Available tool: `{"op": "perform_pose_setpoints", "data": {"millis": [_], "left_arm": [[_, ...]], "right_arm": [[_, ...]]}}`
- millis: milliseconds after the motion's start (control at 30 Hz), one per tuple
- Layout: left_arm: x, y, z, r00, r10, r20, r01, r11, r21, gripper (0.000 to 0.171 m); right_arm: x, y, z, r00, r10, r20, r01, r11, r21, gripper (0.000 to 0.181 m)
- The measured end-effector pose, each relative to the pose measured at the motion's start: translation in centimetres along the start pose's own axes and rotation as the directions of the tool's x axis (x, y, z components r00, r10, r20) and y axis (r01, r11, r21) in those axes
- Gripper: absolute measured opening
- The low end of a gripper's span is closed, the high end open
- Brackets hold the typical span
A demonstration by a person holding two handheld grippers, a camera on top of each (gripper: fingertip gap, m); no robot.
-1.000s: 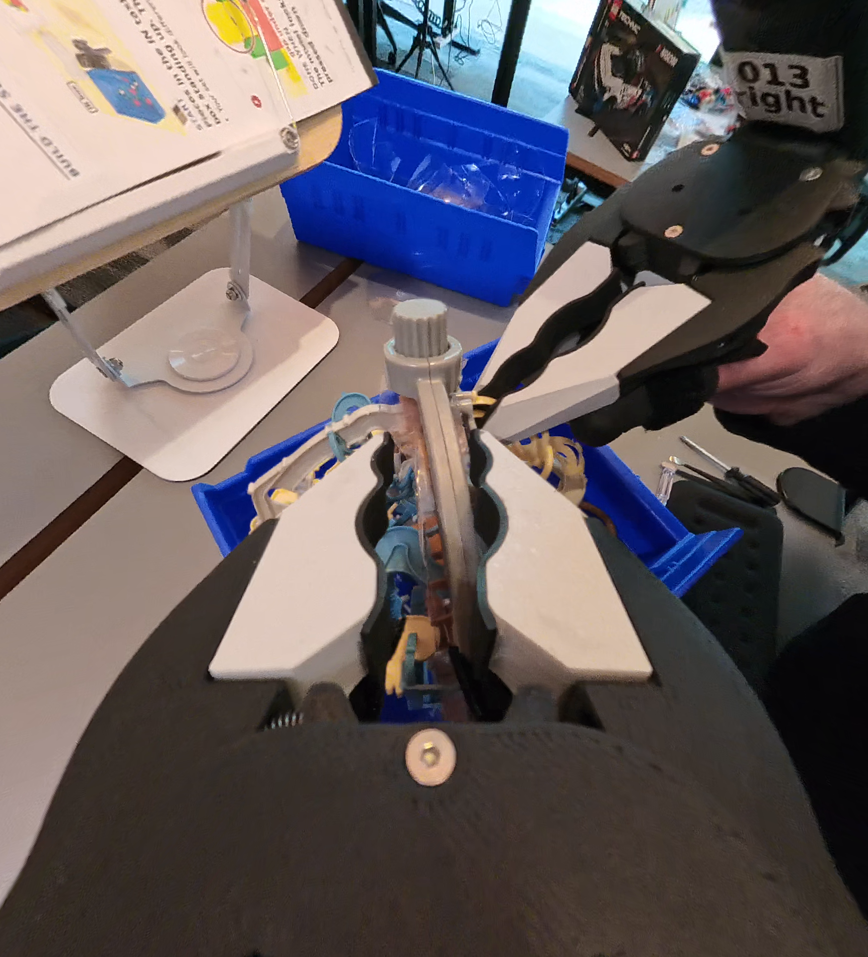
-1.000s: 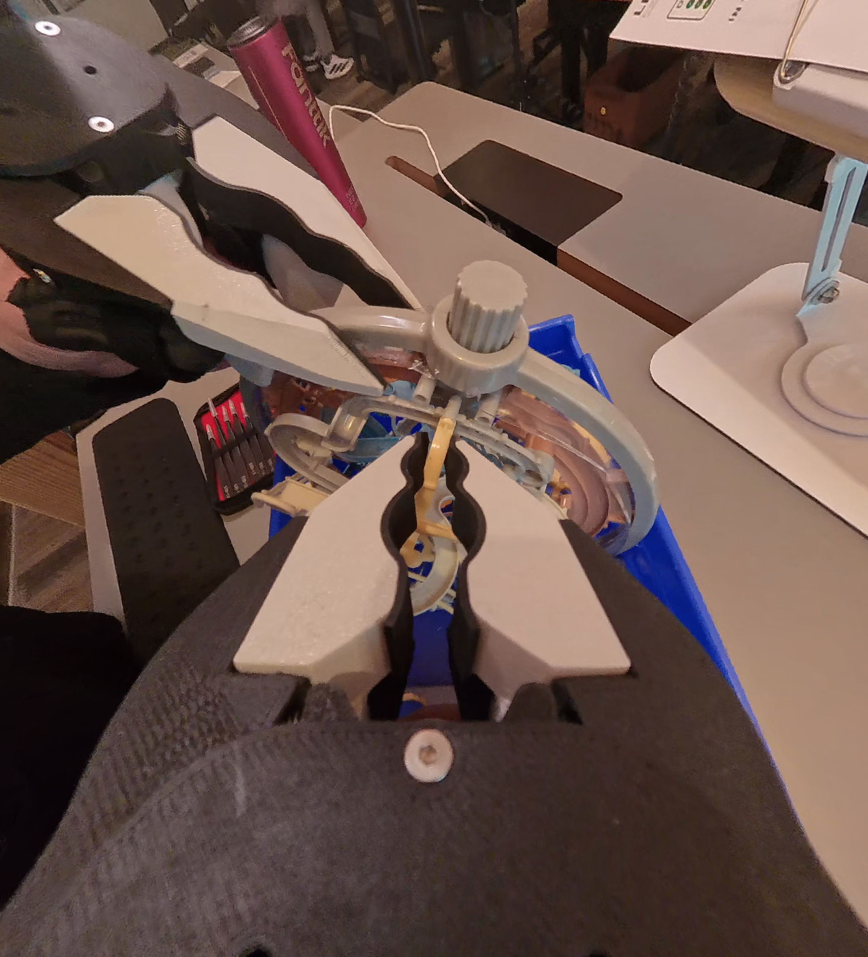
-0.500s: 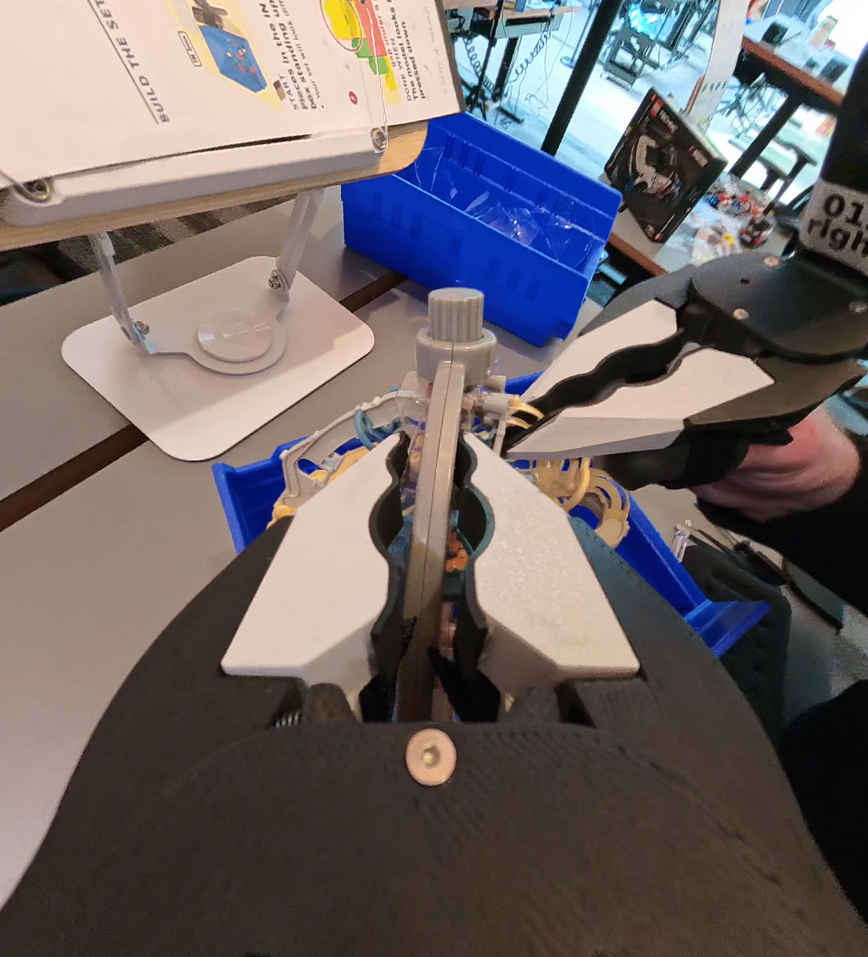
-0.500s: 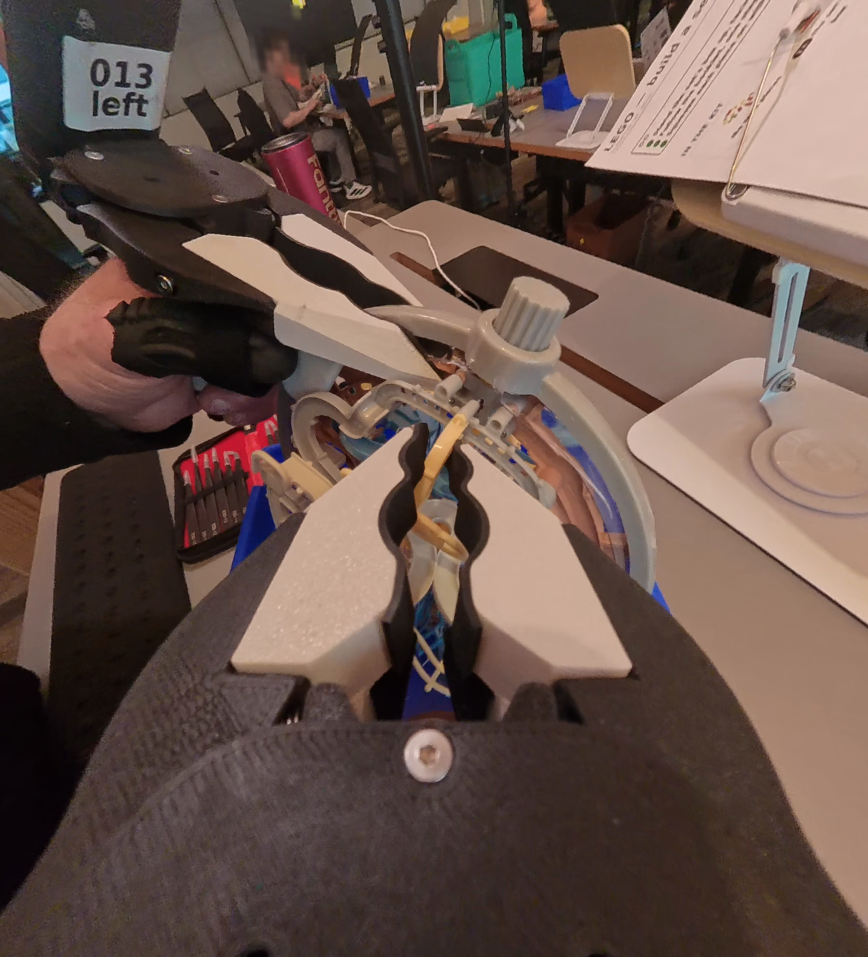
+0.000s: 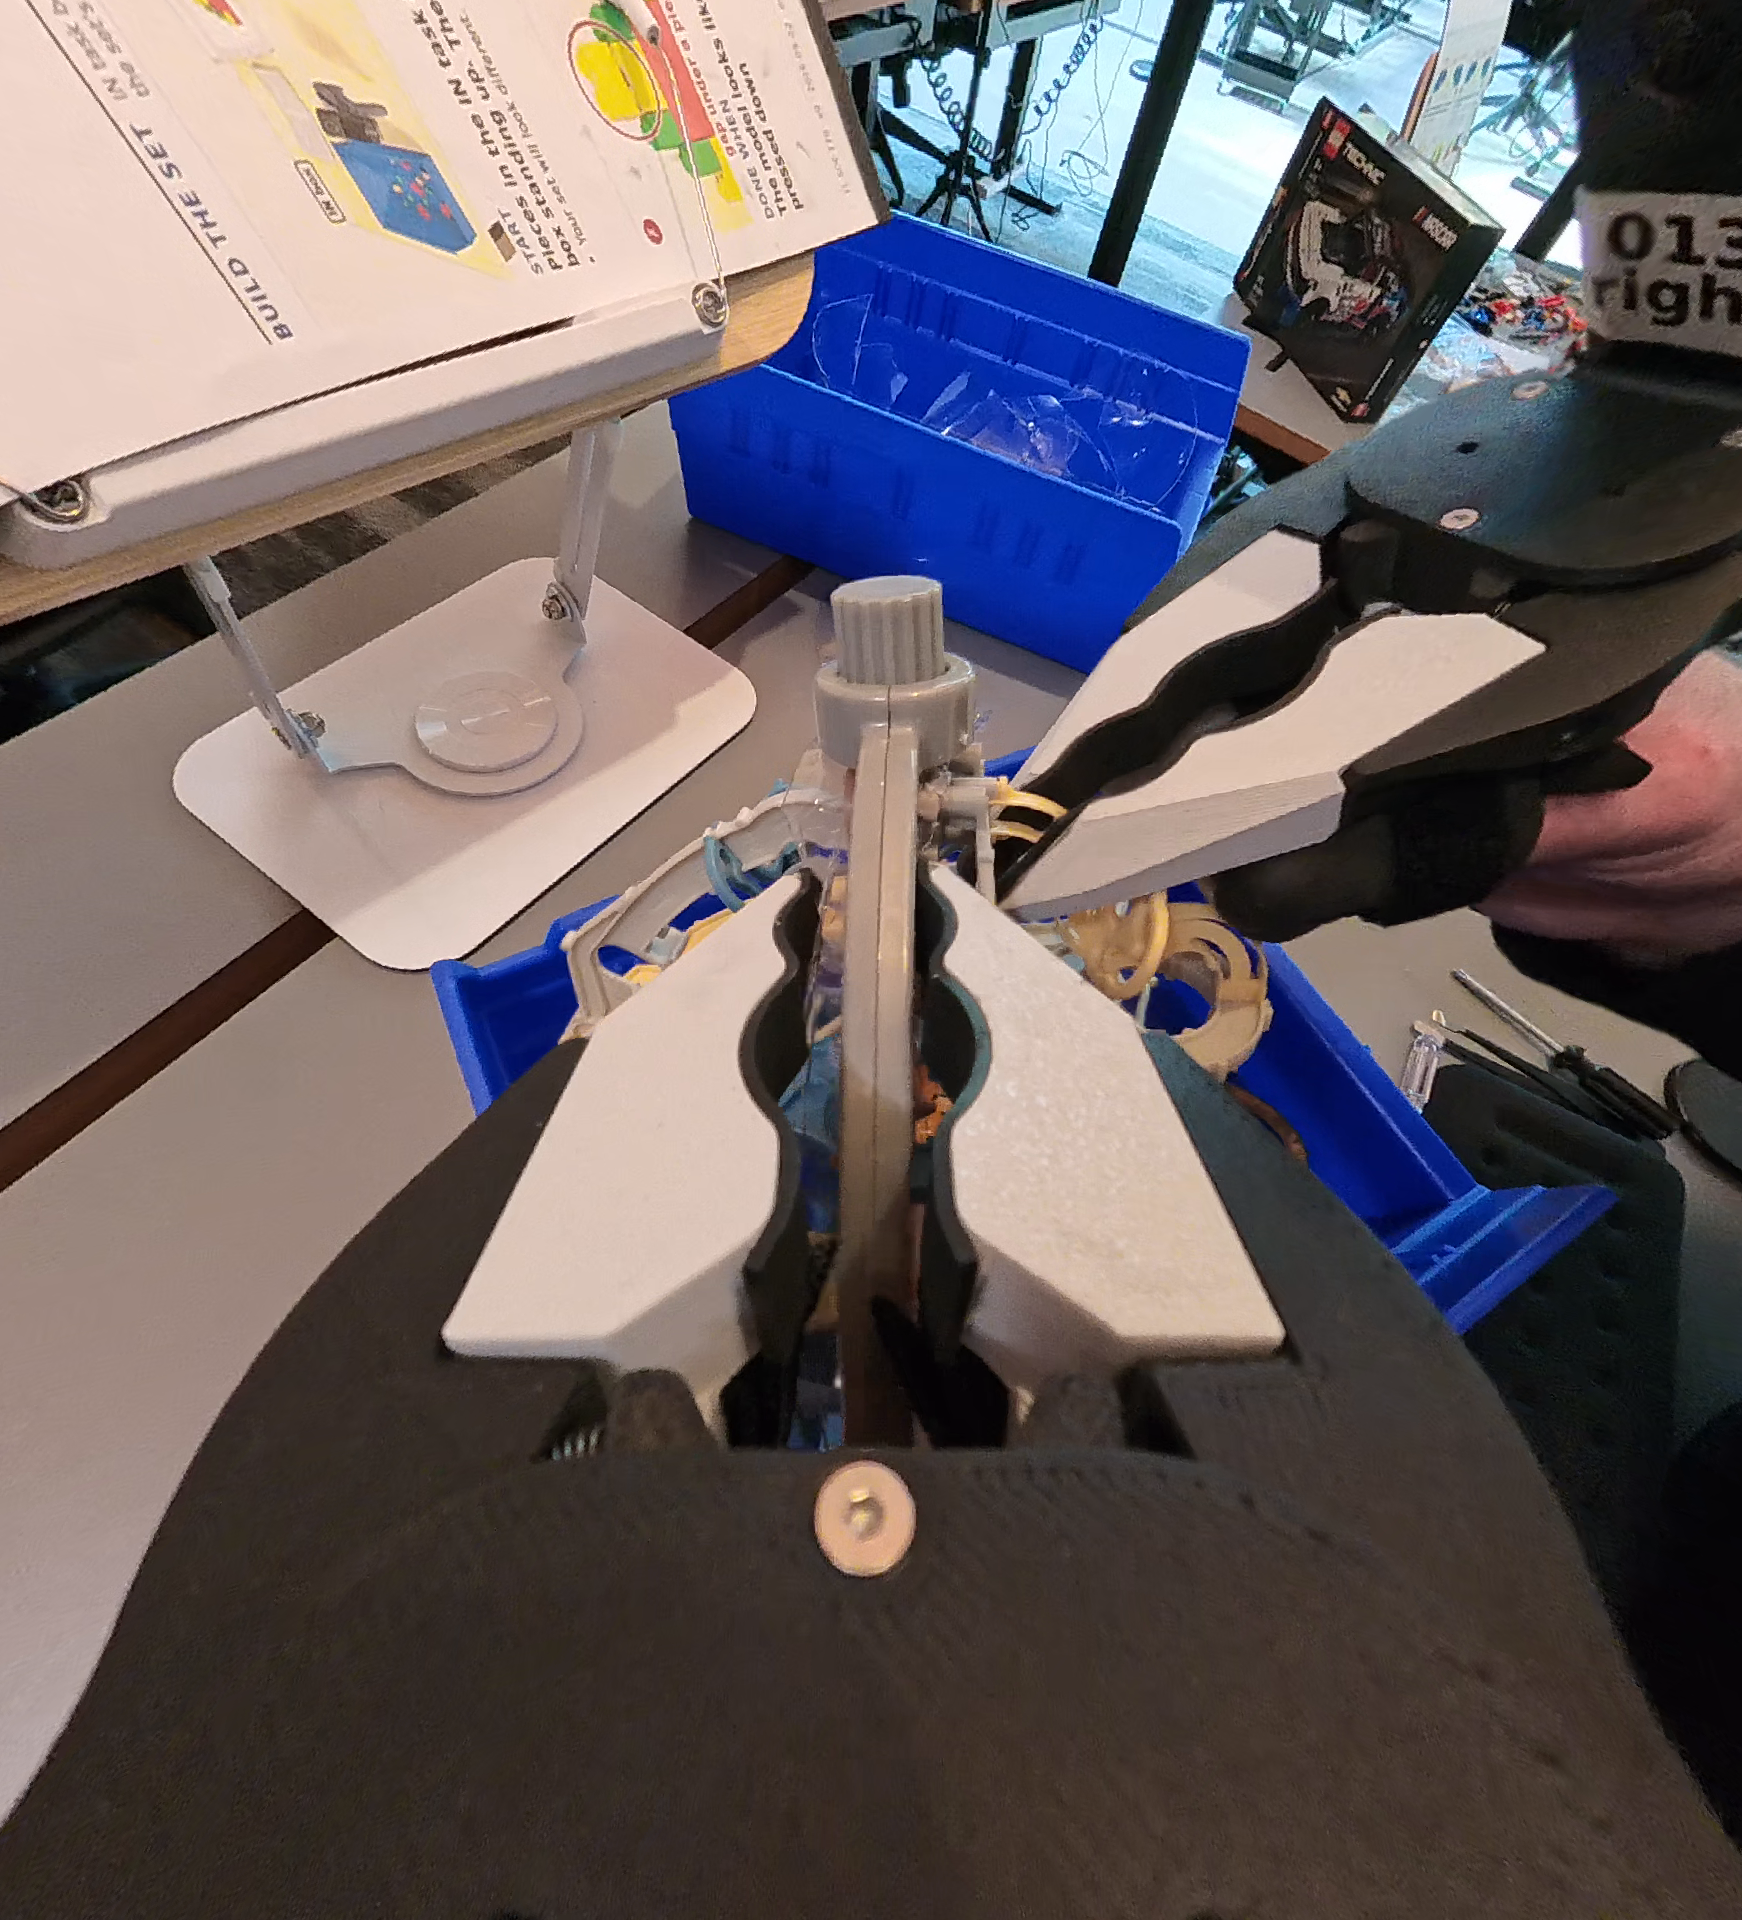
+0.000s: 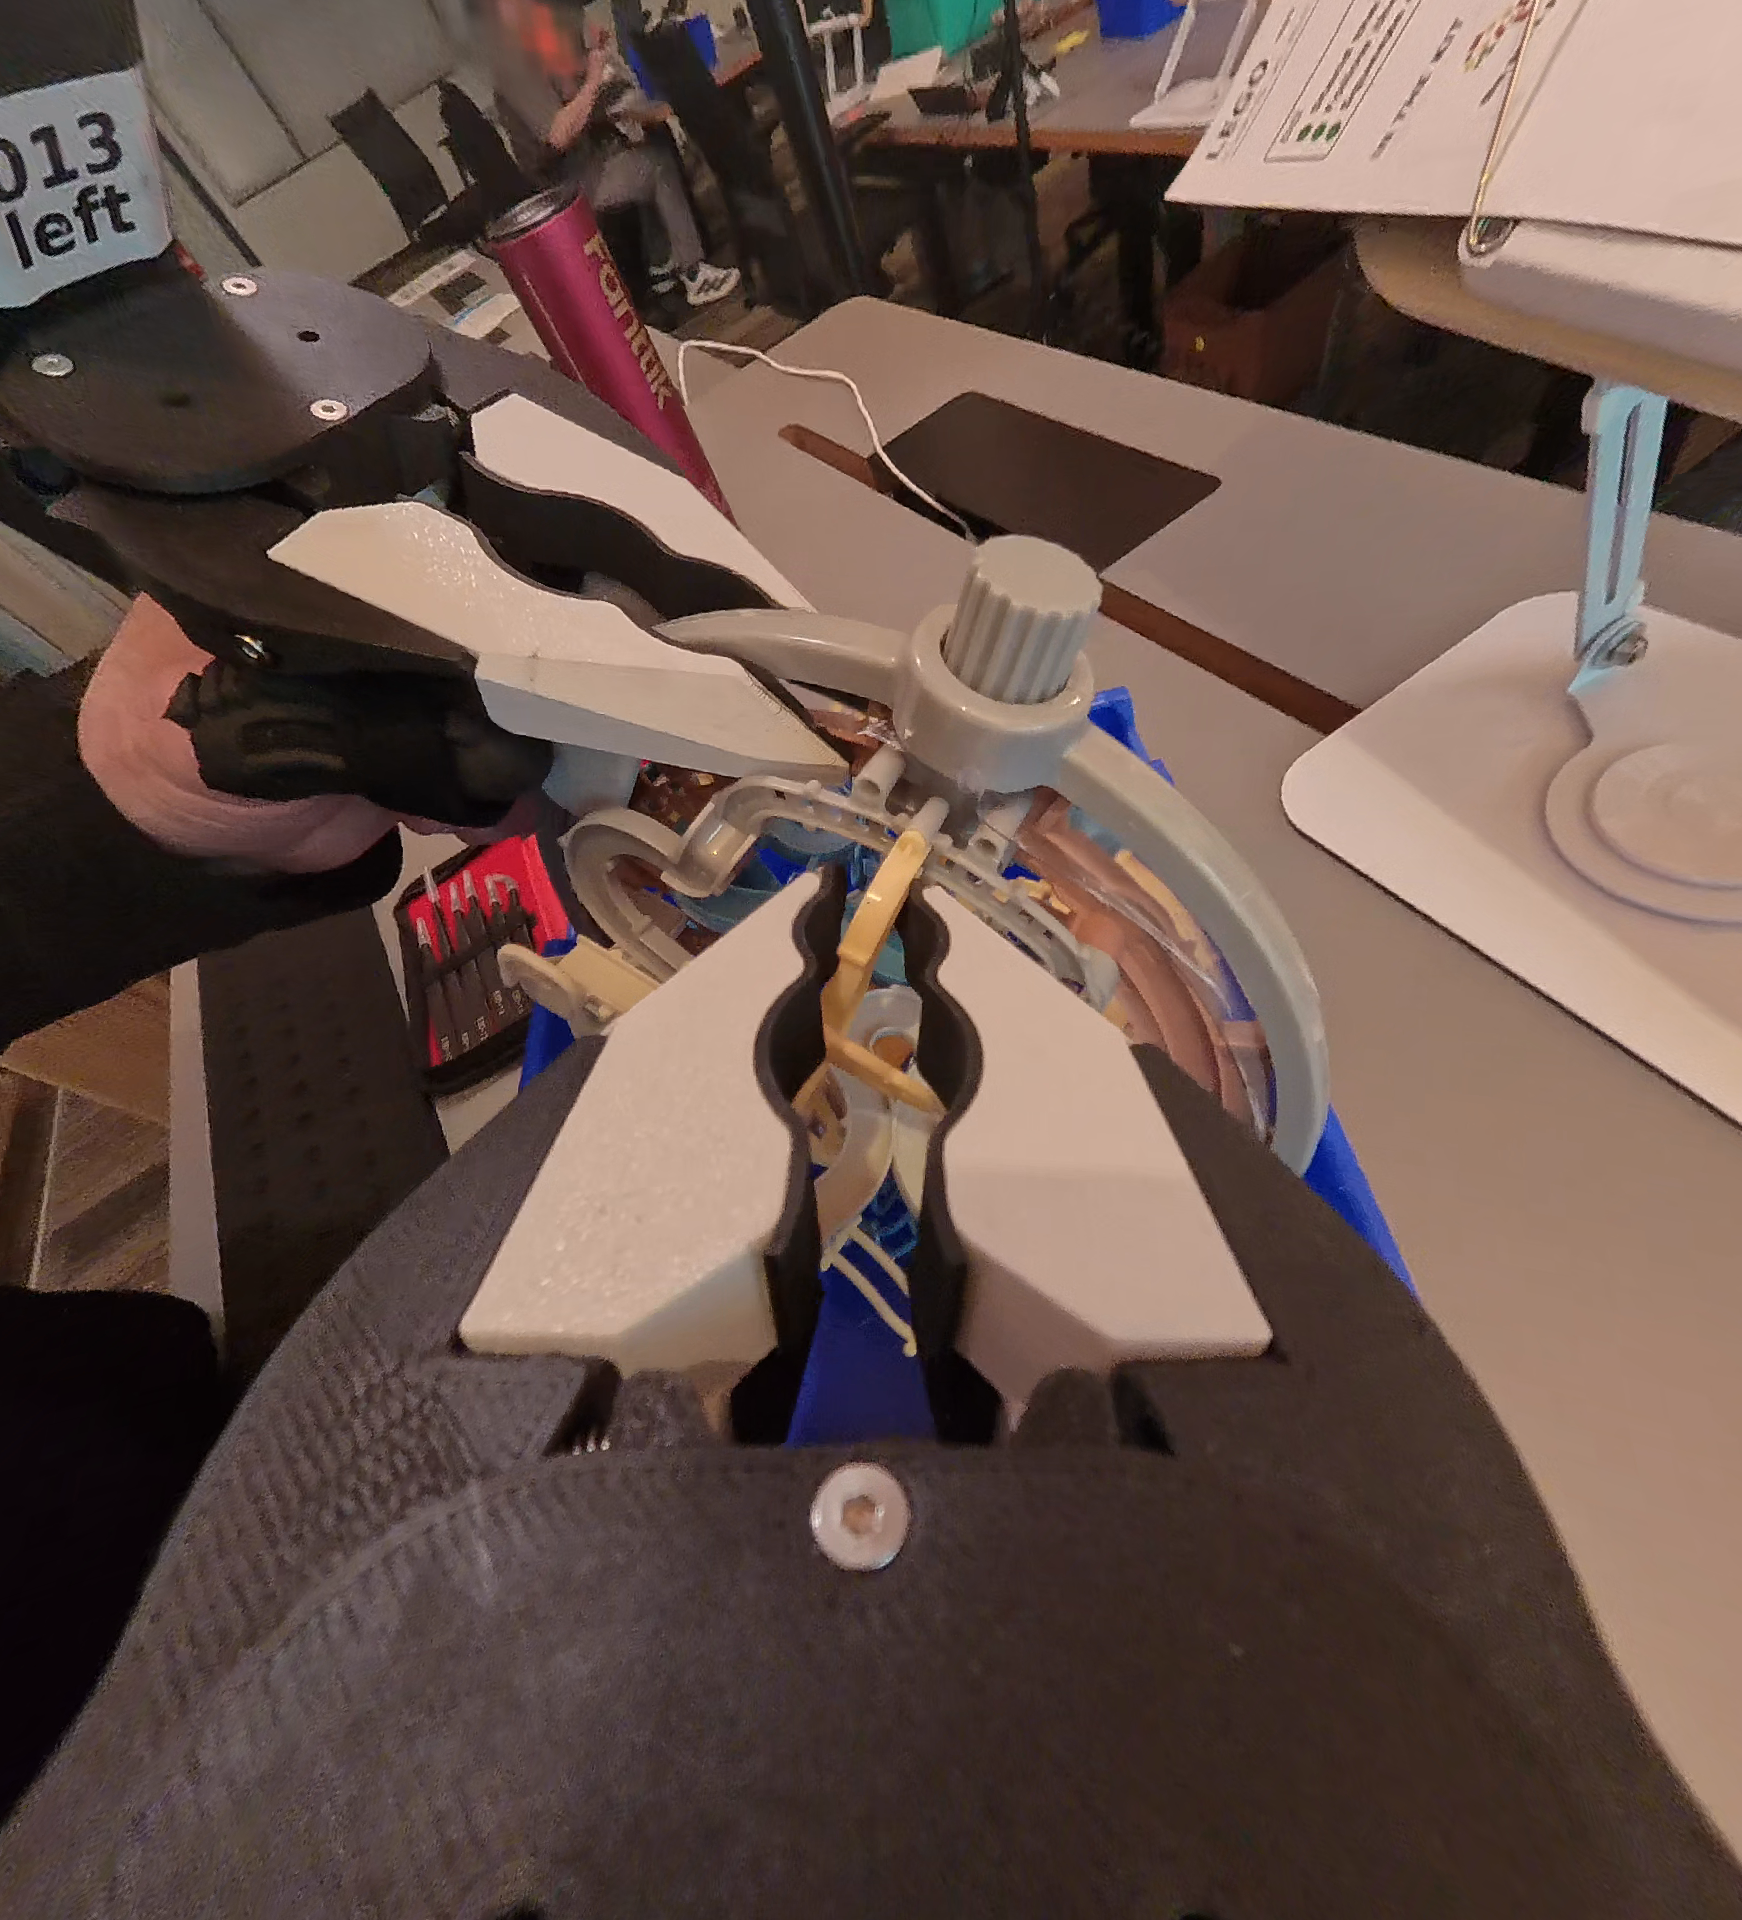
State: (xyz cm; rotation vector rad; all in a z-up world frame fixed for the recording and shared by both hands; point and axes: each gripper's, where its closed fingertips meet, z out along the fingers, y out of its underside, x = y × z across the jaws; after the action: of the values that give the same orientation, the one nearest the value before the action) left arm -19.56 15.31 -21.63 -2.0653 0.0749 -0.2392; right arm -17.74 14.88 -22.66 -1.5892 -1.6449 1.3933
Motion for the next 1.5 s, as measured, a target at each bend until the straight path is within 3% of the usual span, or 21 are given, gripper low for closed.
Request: {"op": "perform_pose_setpoints", "data": {"millis": [133, 267, 600, 867, 1167, 1333, 1433, 1500], "left_arm": [[-0.1, 0.1, -0.1, 0.999, -0.027, 0.021, 0.027, 1.000, -0.004, 0.014], [-0.1, 0.0, -0.1, 0.999, -0.038, -0.005, 0.039, 0.999, 0.037, 0.014], [0.3, -0.2, 0.6, 0.998, -0.058, -0.034, 0.061, 0.994, 0.088, 0.015], [1.1, -0.4, 1.2, 0.996, -0.051, -0.073, 0.058, 0.993, 0.101, 0.015], [2.4, -0.3, 1.0, 0.985, -0.012, -0.174, 0.016, 1.000, 0.020, 0.016], [4.0, -0.3, 0.8, 0.977, 0.091, -0.192, -0.088, 0.996, 0.020, 0.016], [5.2, -0.3, 1.0, 0.971, 0.152, -0.185, -0.153, 0.988, 0.009, 0.015], [4.7, -0.5, 1.0, 0.978, 0.157, -0.140, -0.157, 0.988, 0.007, 0.015]], "right_arm": [[-0.5, 0.2, -0.2, 0.993, -0.100, 0.055, 0.096, 0.993, 0.073, 0.008], [-1.2, 0.1, -0.5, 0.987, -0.098, 0.125, 0.076, 0.983, 0.168, 0.010], [-1.8, 0.4, -1.7, 0.981, -0.129, 0.143, 0.084, 0.955, 0.286, 0.008], [-1.8, 0.7, -2.6, 0.980, -0.175, 0.091, 0.143, 0.949, 0.279, 0.008], [-1.5, 0.9, -3.1, 0.973, -0.159, 0.167, 0.120, 0.968, 0.222, 0.007], [-2.1, 1.7, -4.0, 0.963, -0.200, 0.180, 0.163, 0.966, 0.200, 0.009], [-2.0, 2.3, -5.0, 0.975, -0.185, 0.120, 0.166, 0.974, 0.155, 0.014], [-1.6, 2.2, -6.6, 0.985, -0.159, 0.066, 0.146, 0.974, 0.171, 0.030]]}}
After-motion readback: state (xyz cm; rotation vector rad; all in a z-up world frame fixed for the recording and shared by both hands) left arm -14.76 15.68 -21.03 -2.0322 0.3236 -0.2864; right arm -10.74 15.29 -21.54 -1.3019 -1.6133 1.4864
